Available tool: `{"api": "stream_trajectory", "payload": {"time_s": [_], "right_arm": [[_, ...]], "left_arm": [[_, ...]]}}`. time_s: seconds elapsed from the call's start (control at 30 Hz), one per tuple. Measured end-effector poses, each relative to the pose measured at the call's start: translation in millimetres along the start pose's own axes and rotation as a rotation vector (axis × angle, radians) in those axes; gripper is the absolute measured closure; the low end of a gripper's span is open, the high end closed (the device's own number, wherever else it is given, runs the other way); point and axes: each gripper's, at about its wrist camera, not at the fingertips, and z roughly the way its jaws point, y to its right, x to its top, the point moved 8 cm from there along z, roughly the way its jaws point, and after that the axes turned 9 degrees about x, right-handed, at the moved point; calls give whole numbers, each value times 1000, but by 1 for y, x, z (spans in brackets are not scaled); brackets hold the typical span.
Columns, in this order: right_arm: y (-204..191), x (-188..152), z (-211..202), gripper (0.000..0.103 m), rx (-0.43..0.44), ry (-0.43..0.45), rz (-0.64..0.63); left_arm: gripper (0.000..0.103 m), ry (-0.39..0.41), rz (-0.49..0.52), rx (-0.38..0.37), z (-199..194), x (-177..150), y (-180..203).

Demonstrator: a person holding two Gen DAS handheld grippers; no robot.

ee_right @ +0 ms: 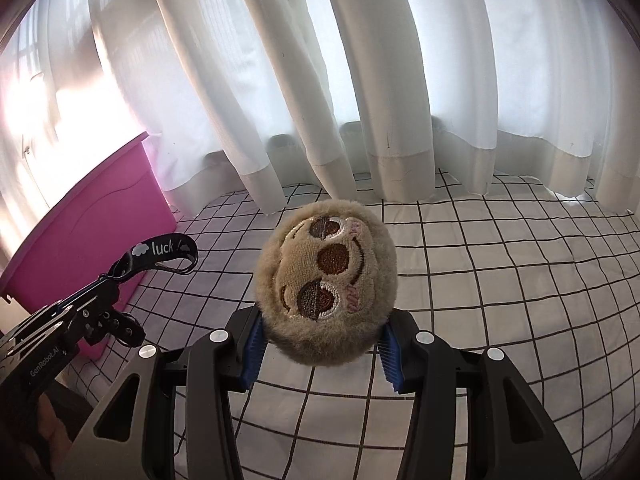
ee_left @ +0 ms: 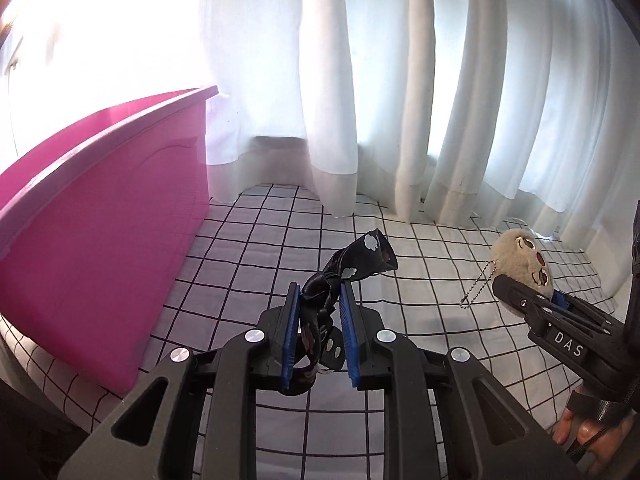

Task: Organize jewelry
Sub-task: 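Lift the strap with left gripper while right gripper carries the sloth over the tub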

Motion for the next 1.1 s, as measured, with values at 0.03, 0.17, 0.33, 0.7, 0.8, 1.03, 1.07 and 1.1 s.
{"api": "stream_trajectory", "payload": {"time_s": [0.03,0.17,0.33,0.7,0.8,1.03,1.07,1.1], "right_arm": [[-5,2,-8,57,0,13,-6],[-32,14,-40,57,14,74,-48],[-74,30,-73,57,56,144,-114],[-170,54,-78,57,182,171,-205],[-198,61,-74,57,205,171,-228],[-267,76,-48,57,279,149,-252],[-277,77,-43,57,287,143,-257],[-286,78,-37,57,293,136,-262]], "left_arm": [[83,15,0,-8,-8,2,0],[83,85,-14,-20,-46,12,-8],[83,166,-42,-5,-88,26,-28],[83,259,-103,107,-142,57,-114],[83,269,-105,149,-144,68,-143],[83,232,-92,195,-123,83,-200],[83,223,-89,202,-117,84,-207],[83,214,-83,211,-111,85,-214]]}}
